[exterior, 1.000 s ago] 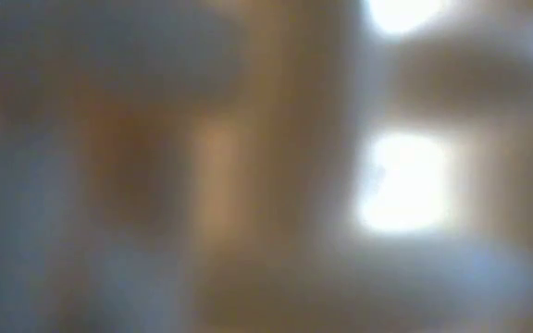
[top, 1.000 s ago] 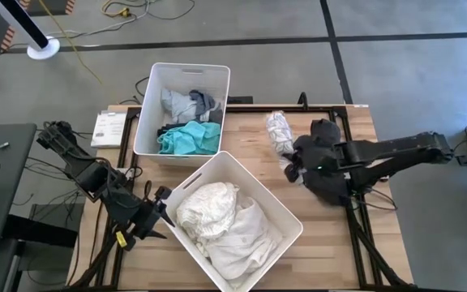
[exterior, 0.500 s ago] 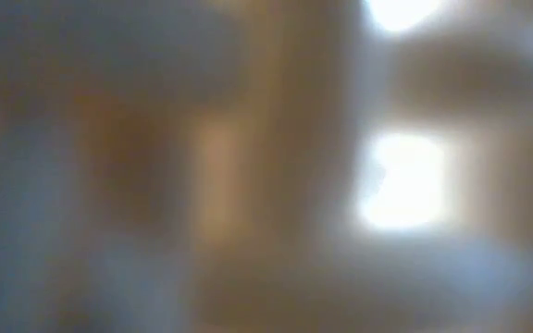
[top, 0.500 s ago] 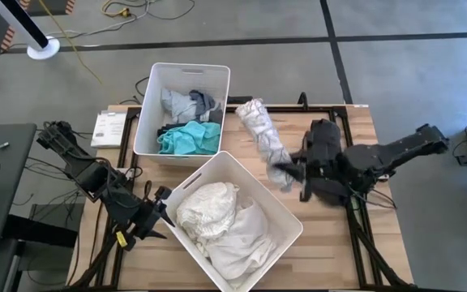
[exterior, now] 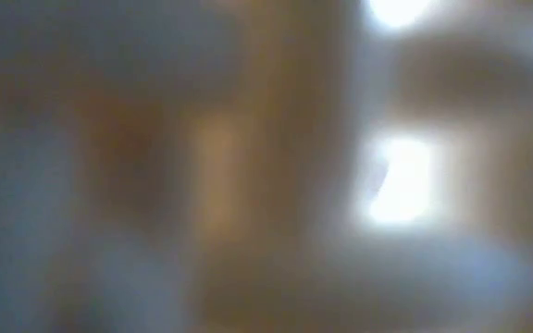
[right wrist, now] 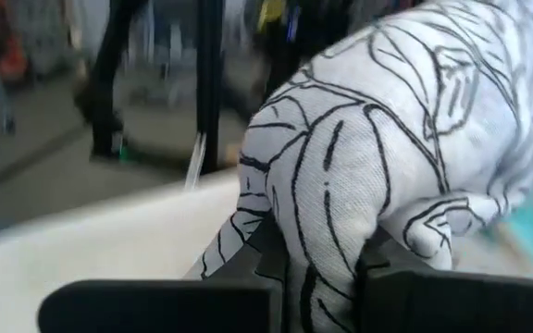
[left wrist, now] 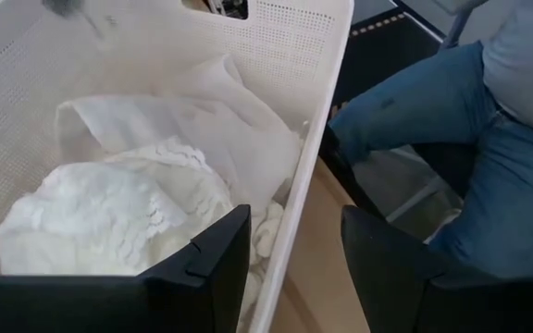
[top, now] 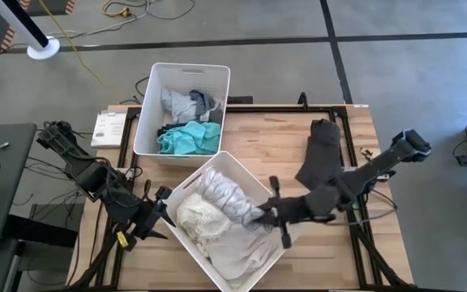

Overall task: Sort clothes
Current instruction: Put the white shirt into the bottom white laundry bin

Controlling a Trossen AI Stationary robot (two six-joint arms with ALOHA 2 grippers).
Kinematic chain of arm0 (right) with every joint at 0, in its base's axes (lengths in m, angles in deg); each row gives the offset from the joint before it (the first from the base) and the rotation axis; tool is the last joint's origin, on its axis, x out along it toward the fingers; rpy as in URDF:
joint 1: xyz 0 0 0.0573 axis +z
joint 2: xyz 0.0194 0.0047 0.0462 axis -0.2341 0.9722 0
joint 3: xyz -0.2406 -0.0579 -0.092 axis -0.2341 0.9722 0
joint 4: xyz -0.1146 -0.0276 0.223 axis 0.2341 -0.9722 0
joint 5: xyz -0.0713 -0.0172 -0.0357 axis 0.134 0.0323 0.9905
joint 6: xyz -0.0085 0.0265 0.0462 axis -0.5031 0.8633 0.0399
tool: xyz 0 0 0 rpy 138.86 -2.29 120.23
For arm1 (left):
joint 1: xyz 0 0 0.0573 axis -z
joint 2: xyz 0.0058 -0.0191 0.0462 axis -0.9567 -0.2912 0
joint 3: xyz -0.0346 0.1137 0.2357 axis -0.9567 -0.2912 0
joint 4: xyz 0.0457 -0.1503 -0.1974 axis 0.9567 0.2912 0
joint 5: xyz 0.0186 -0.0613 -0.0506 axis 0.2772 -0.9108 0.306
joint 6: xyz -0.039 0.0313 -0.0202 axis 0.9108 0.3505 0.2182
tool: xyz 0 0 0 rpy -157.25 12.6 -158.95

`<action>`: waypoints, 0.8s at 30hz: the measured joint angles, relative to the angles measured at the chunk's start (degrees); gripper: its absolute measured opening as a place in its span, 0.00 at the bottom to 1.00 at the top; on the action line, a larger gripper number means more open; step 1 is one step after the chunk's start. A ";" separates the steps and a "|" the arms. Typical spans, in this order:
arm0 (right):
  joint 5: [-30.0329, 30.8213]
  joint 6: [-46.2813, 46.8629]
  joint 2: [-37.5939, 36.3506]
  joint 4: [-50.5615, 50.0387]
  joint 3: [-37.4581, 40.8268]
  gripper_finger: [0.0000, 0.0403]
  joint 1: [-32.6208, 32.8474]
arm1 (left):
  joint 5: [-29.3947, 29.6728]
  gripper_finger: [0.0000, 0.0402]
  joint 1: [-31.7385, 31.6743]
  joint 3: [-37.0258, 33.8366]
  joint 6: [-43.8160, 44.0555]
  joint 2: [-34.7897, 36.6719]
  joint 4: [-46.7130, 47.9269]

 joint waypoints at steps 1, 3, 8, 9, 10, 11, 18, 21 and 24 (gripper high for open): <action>-0.07 1.33 0.95 -3.19 -0.97 0.13 0.00 | 0.00 0.41 0.00 0.00 0.27 0.00 0.01; -0.14 5.45 2.49 -10.21 -2.68 0.13 -0.29 | -0.02 0.41 0.00 0.00 0.59 0.00 0.01; -2.01 14.16 5.23 -22.79 -4.72 0.14 -1.12 | -0.03 0.41 0.00 0.00 0.94 0.00 0.04; -4.12 15.00 5.57 -23.35 -4.74 0.14 -1.18 | -0.04 0.41 0.00 0.00 0.94 0.00 0.04; -6.15 15.70 5.82 -23.69 -4.78 0.14 -1.39 | -0.04 0.41 0.00 0.00 0.94 0.00 0.06; -8.18 16.03 6.01 -23.98 -4.82 0.14 -1.59 | -0.04 0.41 0.00 0.00 0.70 0.00 0.06; -13.05 18.63 6.60 -24.07 -4.87 0.29 -1.77 | 0.36 0.41 0.00 0.00 -0.13 -0.15 0.08; -13.16 18.81 6.57 -24.19 -4.87 0.40 -1.58 | 0.39 0.41 0.00 0.00 0.10 -0.15 0.10; -13.27 18.89 6.43 -24.42 -4.87 0.52 -1.23 | 0.42 0.41 0.00 0.00 0.21 -0.15 0.15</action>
